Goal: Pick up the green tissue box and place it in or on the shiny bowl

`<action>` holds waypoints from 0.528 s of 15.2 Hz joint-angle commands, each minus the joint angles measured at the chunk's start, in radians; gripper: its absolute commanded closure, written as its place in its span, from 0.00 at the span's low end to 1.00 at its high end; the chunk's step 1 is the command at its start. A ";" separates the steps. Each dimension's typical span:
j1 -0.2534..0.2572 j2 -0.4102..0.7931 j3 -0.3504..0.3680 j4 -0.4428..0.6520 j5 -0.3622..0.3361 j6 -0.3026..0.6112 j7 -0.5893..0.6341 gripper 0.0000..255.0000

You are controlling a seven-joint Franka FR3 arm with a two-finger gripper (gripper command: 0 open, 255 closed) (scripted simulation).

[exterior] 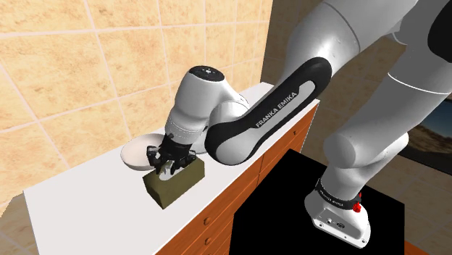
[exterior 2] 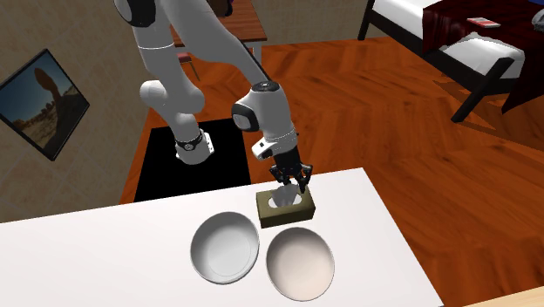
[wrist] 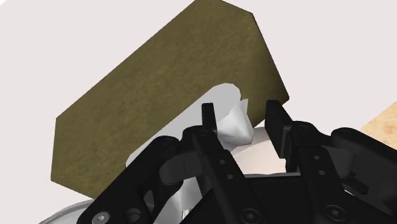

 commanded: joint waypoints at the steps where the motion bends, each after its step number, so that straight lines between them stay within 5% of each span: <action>1: 0.001 0.000 -0.001 -0.004 0.001 -0.003 -0.002 1.00; 3: 0.005 -0.003 -0.005 -0.006 0.008 -0.002 -0.006 1.00; 8: 0.121 -0.085 -0.119 0.021 0.156 -0.082 -0.116 1.00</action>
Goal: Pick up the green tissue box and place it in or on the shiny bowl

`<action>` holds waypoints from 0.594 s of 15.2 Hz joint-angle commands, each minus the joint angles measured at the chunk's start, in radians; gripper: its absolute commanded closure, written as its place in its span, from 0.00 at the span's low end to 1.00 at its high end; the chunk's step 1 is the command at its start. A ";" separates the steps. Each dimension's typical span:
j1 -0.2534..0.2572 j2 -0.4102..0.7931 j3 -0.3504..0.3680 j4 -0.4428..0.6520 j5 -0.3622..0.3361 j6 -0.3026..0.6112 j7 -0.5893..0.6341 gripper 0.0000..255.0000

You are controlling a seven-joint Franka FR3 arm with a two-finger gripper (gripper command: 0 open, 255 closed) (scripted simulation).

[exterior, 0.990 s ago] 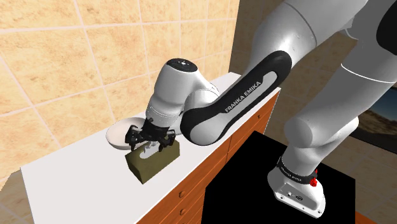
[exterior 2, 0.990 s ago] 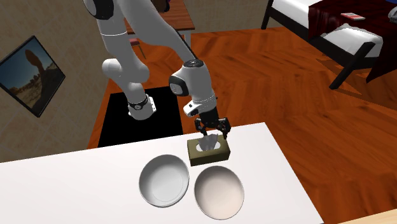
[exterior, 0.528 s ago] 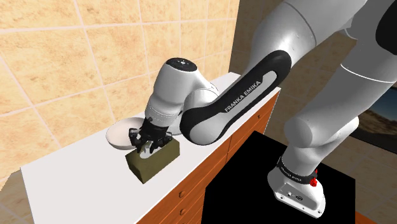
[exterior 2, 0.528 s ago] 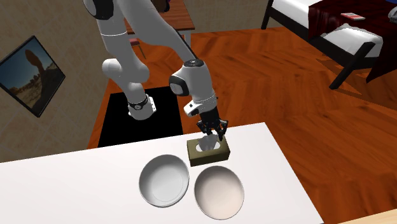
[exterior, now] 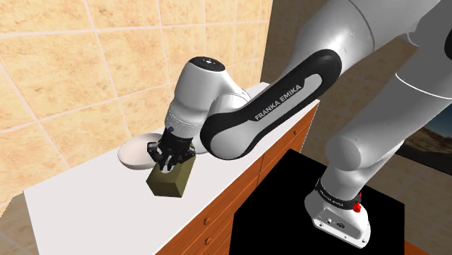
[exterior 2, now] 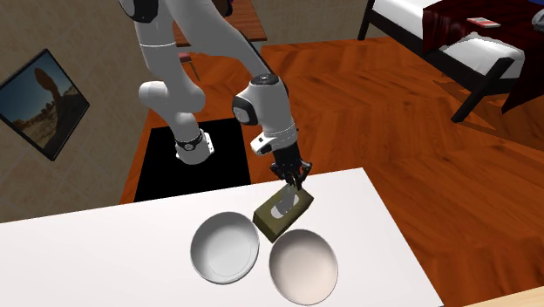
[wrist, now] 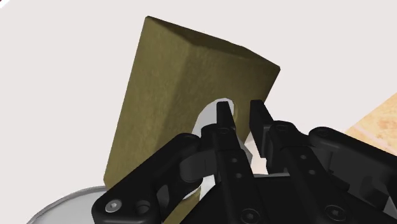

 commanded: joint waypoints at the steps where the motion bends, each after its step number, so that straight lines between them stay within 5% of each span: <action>1: 0.037 -0.030 -0.038 0.013 0.045 -0.035 -0.032 1.00; 9: 0.115 -0.118 -0.139 0.068 0.132 -0.163 -0.098 1.00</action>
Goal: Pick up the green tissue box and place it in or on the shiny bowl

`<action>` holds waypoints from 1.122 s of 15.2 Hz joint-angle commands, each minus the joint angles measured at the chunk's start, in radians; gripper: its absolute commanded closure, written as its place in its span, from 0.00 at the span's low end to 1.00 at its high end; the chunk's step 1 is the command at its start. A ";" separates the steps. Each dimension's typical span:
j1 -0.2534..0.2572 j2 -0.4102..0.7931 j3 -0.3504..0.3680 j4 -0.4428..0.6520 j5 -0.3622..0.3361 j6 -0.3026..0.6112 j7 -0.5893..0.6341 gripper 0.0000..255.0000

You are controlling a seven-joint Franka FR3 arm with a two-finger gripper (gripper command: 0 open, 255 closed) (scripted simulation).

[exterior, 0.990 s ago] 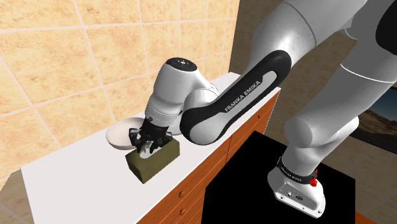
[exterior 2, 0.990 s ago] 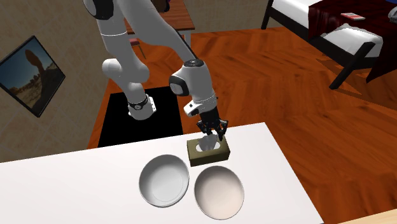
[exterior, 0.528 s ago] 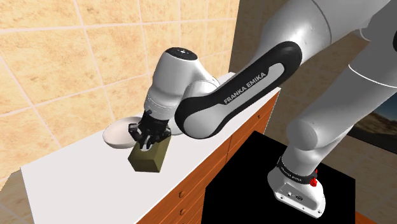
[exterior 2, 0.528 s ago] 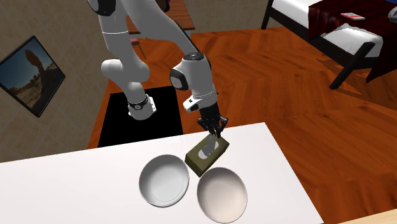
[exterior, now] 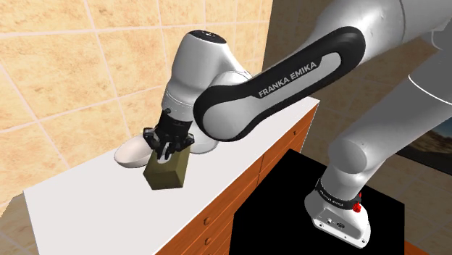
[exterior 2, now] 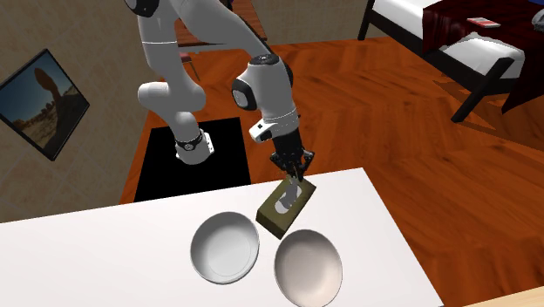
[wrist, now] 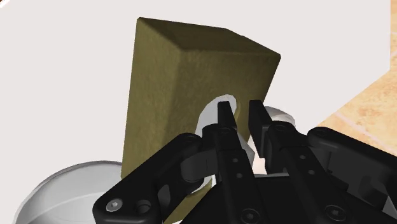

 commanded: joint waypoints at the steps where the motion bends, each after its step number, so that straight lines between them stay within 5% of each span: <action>1: 0.013 -0.019 -0.020 0.016 0.014 -0.033 -0.010 1.00; 17: 0.060 -0.117 -0.153 0.142 0.055 -0.256 -0.071 1.00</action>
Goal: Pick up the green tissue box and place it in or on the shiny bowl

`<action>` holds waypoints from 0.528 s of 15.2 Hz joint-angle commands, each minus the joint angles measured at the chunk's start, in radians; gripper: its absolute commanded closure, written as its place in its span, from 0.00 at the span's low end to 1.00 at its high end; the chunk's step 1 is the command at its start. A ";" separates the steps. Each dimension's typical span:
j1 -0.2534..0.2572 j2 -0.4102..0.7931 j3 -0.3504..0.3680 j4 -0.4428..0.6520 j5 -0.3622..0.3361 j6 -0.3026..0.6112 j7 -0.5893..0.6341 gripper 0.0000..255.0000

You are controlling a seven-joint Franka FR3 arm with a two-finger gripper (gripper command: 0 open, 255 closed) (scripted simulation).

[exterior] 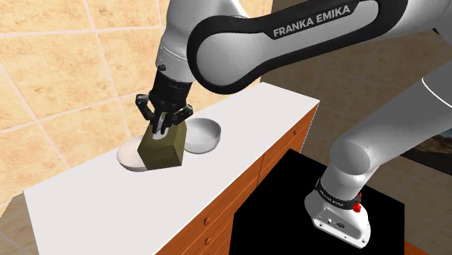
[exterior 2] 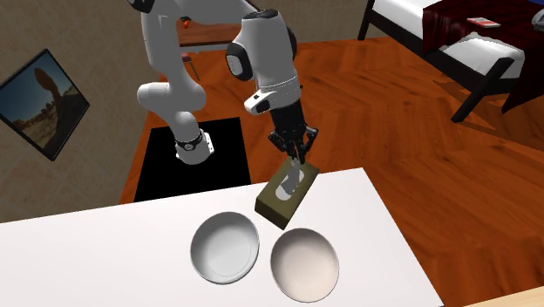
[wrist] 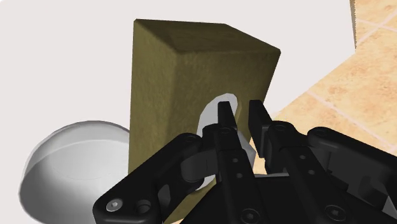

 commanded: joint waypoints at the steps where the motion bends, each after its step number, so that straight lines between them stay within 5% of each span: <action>1: 0.005 -0.010 -0.045 -0.005 0.013 -0.016 -0.046 1.00; 8: -0.010 -0.016 -0.210 -0.007 0.034 -0.070 -0.230 1.00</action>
